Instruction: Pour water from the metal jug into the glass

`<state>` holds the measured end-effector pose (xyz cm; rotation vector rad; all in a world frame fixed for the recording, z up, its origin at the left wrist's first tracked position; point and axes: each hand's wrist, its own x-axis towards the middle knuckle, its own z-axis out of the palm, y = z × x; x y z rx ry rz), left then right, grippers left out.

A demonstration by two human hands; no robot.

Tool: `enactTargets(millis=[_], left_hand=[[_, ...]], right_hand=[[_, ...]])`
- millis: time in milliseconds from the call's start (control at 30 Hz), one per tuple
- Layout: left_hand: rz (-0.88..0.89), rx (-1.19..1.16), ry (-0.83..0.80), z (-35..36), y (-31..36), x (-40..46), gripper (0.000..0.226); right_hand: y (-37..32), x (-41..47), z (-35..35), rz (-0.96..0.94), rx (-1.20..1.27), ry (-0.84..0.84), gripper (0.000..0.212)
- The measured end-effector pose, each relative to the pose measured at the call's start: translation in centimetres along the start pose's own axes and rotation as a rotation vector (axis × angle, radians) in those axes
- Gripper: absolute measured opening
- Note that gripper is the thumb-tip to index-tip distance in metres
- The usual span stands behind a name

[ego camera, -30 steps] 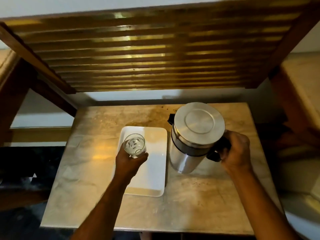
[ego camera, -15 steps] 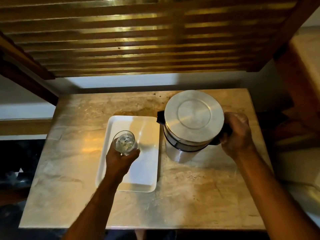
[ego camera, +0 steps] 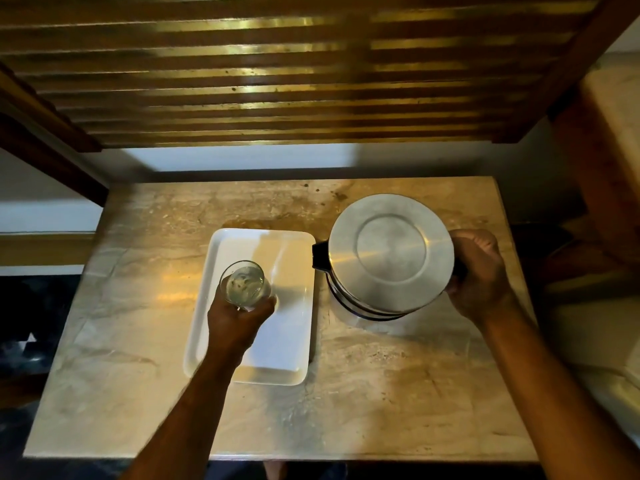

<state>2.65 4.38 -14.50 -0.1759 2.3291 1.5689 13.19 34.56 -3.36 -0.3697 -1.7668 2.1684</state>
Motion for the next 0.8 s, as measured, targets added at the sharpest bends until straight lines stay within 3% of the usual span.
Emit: enactTargets(millis=[400,600,800], left_hand=[[0.067,0.096,-0.021,-0.3,-0.7,-0.8,0.081],[0.011,0.082,-0.046,-2.5,0.3,-2.3,0.125],[0.039,0.209,0.024,-7.3,5.7,-6.3,0.126]], right_hand=[[-0.1,-0.4,-0.2,0.059,-0.05,0.095,0.035],[-0.4,-0.4,-0.1,0.079,-0.089,0.122,0.034],[-3.9,-1.4,0.6,0.039,-0.284,0.313,0.021]])
